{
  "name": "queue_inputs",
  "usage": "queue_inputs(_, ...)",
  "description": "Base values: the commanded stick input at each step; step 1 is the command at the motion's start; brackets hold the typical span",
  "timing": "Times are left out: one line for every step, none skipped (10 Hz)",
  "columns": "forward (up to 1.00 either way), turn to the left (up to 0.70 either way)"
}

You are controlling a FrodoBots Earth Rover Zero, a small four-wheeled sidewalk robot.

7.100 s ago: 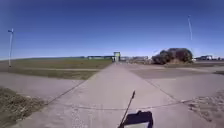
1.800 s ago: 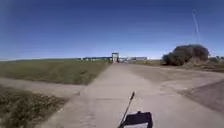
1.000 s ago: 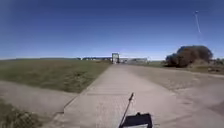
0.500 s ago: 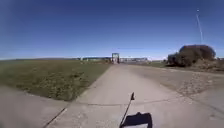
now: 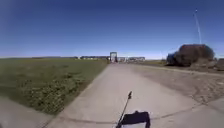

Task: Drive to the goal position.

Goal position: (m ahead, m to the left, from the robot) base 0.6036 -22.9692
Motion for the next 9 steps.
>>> queue_inputs(1.0, 0.0)
queue_inputs(1.0, 0.0)
queue_inputs(1.0, 0.0)
queue_inputs(1.0, 0.0)
queue_inputs(1.0, 0.0)
queue_inputs(1.0, 0.0)
queue_inputs(1.0, 0.0)
queue_inputs(1.0, 0.0)
queue_inputs(1.0, 0.0)
